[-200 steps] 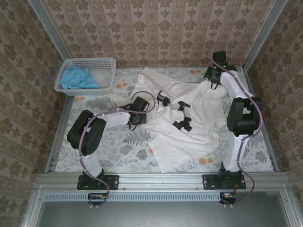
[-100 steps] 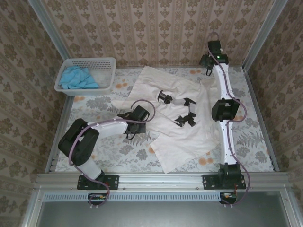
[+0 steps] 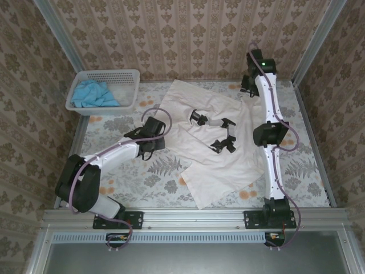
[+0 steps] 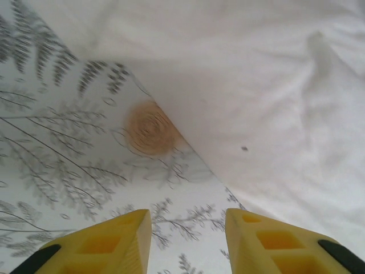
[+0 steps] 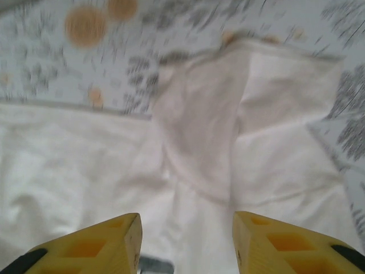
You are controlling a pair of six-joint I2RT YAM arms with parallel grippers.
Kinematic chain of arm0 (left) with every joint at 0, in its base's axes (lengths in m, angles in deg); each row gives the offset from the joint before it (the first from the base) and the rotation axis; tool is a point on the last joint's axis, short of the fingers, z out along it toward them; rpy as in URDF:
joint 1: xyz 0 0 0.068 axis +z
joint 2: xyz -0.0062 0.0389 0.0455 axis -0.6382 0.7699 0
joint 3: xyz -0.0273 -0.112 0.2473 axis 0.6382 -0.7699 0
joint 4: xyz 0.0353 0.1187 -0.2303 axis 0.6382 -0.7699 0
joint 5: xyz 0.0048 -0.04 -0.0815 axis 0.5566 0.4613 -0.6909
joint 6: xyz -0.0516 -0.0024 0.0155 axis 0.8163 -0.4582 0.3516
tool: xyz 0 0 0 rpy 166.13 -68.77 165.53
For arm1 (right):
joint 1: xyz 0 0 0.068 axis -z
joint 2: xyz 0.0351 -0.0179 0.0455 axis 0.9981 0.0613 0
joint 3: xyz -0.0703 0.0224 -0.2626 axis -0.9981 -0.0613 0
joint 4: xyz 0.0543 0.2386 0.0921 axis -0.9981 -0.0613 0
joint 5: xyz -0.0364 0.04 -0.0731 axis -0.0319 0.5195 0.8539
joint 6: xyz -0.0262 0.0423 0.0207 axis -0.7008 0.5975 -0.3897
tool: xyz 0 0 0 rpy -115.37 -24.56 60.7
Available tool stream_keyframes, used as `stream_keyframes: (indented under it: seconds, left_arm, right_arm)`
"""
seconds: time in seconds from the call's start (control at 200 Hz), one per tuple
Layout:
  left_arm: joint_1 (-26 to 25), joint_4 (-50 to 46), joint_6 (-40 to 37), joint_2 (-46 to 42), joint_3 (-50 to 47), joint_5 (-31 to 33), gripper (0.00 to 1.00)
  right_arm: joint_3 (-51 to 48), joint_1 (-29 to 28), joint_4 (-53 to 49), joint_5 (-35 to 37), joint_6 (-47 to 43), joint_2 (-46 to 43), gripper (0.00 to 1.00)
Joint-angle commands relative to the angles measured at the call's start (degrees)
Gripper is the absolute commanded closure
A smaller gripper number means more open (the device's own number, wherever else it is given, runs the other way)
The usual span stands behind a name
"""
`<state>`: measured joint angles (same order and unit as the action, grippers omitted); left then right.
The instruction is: Fold and stack the t-shirts
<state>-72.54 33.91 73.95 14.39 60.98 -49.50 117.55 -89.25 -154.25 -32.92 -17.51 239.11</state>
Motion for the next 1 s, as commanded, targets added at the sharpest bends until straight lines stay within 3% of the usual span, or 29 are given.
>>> stream_keyframes:
  seconds: [0.0, 0.12, 0.26, 0.36, 0.53, 0.765, 0.87, 0.995]
  left_arm:
    - [2.0, 0.3, -0.4, -2.3, 0.9, -2.1, 0.59]
    - [2.3, 0.5, -0.8, -4.1, -0.4, -1.2, 0.58]
    - [2.6, 0.5, -1.1, -4.4, -0.6, -0.8, 0.55]
    - [2.7, 1.0, -1.5, -4.3, 0.0, -1.3, 0.53]
    - [2.8, 0.8, -2.5, -1.4, 2.4, -4.0, 0.47]
    - [0.0, 0.4, -2.7, 5.7, 4.9, -7.0, 0.37]
    - [-1.5, 1.5, -2.0, 8.1, 5.8, -8.0, 0.35]
    - [-2.5, 1.1, -1.4, 12.3, 8.1, -8.2, 0.35]
  right_arm:
    - [4.2, -3.1, -7.1, -0.8, -2.0, -2.0, 0.50]
    - [1.2, -3.0, -6.8, -0.8, -2.8, -6.3, 0.47]
    - [-9.8, -1.4, -4.4, -4.7, -4.9, -15.5, 0.45]
    - [-19.4, -1.0, -1.3, -5.4, -7.0, -23.9, 0.39]
    - [-55.8, -0.5, 17.5, -7.6, -6.8, -47.6, 0.25]
    - [-109.8, 3.5, 47.2, -20.4, 11.4, -78.5, 0.25]
    - [-124.9, 2.7, 52.4, -26.0, 16.1, -84.2, 0.26]
    - [-136.6, 0.1, 55.5, -29.0, 19.7, -88.0, 0.36]
